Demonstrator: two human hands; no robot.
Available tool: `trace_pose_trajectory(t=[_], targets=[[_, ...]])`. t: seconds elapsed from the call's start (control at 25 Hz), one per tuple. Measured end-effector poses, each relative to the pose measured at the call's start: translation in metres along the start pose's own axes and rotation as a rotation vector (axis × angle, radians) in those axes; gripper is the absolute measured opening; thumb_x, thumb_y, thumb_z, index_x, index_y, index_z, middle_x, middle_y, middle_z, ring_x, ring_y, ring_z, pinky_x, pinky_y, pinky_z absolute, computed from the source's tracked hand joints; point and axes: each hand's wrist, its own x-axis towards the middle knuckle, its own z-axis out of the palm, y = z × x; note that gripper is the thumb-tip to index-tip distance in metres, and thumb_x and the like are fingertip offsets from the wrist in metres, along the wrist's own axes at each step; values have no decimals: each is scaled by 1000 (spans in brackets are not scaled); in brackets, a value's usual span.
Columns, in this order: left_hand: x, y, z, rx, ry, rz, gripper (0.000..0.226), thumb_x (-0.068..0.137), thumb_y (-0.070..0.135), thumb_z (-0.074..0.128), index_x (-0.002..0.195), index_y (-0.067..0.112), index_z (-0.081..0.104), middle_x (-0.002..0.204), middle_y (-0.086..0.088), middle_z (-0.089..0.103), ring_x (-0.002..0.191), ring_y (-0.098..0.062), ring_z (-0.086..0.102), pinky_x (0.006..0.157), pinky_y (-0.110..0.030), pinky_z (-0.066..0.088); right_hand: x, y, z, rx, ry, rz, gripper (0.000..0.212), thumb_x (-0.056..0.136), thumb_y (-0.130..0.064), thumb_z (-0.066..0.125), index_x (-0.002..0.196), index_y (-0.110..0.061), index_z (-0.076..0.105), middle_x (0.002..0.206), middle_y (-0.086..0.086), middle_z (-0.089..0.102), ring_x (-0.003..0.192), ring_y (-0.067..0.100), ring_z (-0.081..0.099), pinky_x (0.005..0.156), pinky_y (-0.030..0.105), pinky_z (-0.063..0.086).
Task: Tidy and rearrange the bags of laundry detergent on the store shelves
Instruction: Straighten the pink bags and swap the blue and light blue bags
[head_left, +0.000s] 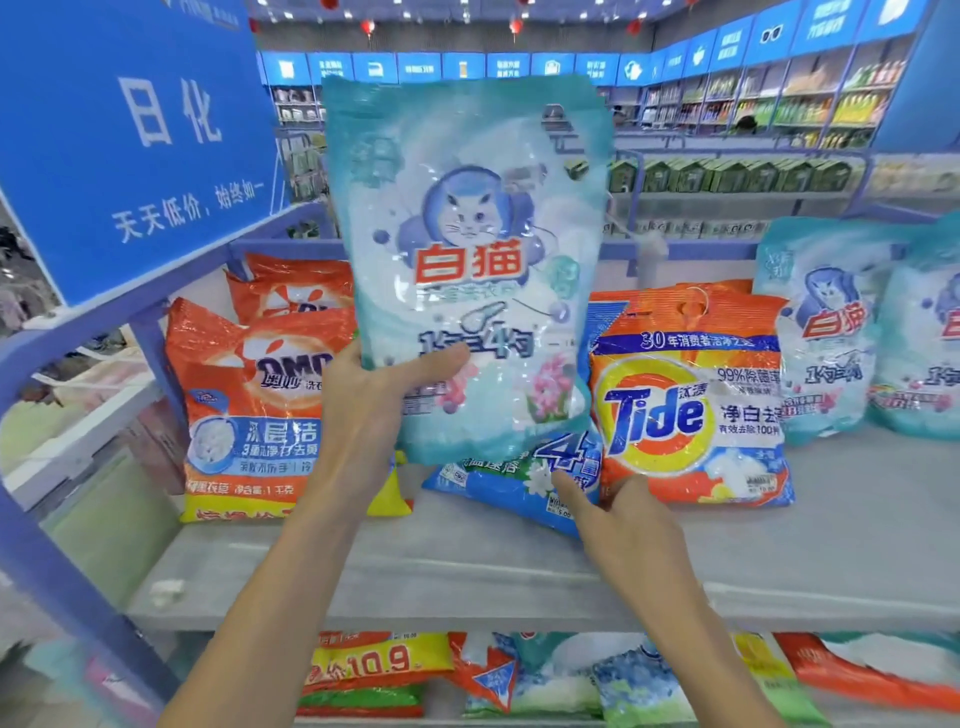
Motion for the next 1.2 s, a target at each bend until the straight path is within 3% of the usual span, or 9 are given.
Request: trace_pose_trajectory(t=[0.16, 0.32, 0.4, 0.52, 0.64, 0.8, 1.0, 1.08, 1.2], targets=[[-3, 3, -41, -55, 29, 23, 46, 54, 6, 83, 99, 10, 77, 91, -7, 80, 74, -25, 76, 65, -39, 62, 2, -8, 18, 40, -51, 80, 71, 79, -72, 66, 116, -13, 52, 112, 4, 65, 107, 31, 62, 82, 38, 48], [-9, -13, -71, -8, 70, -44, 54, 50, 4, 86, 102, 9, 77, 96, -10, 80, 77, -28, 77, 67, -44, 63, 8, -17, 42, -62, -48, 69, 79, 67, -84, 61, 120, -25, 56, 112, -4, 69, 105, 27, 66, 84, 39, 51], [-12, -20, -82, -11, 86, -99, 59, 47, 7, 88, 105, 8, 77, 99, -12, 79, 81, -32, 77, 70, -47, 62, 9, -21, 47, 45, -69, 0, 64, 72, -73, 68, 119, -30, 64, 109, -10, 73, 100, 20, 68, 80, 35, 51], [-16, -25, -91, -28, 89, -159, 62, 44, 6, 88, 105, 7, 76, 98, -12, 79, 84, -34, 77, 74, -52, 62, 14, -25, 48, 378, -75, -10, 28, 82, -28, 80, 109, -23, 72, 104, -6, 77, 95, 16, 72, 79, 34, 56], [-19, -25, -98, -38, 67, -182, 68, 40, 15, 89, 106, 7, 77, 101, -15, 79, 88, -39, 76, 79, -59, 60, 17, -33, 46, 661, -145, 85, 26, 86, -6, 76, 110, -14, 72, 102, 6, 79, 92, 26, 76, 84, 43, 62], [-18, -25, -116, -48, 37, -193, 66, 40, 17, 88, 105, 9, 78, 104, -16, 78, 90, -41, 75, 79, -58, 60, 12, -40, 26, 898, -162, 71, 33, 87, 2, 72, 111, -20, 68, 101, 8, 79, 86, 27, 77, 76, 46, 63], [-21, -27, -117, -79, -38, -211, 61, 42, 12, 85, 102, 8, 77, 100, -15, 79, 84, -36, 77, 68, -48, 62, -11, -14, -28, 961, 41, -22, 27, 87, 2, 69, 103, -19, 69, 84, 1, 78, 69, 19, 75, 63, 36, 63], [-23, -29, -104, -59, -77, -221, 54, 48, 6, 83, 102, 7, 77, 98, -15, 79, 81, -34, 77, 67, -47, 62, -16, 3, -48, 948, 110, -2, 33, 84, 3, 70, 111, -16, 69, 91, 5, 79, 75, 23, 76, 67, 41, 64], [-32, -34, -73, -47, -133, -243, 47, 56, 3, 78, 102, 6, 76, 99, -15, 79, 82, -35, 76, 69, -48, 63, -20, 32, -71, 941, 116, 86, 42, 82, 1, 72, 123, -9, 67, 115, 23, 73, 98, 42, 72, 87, 61, 57]])
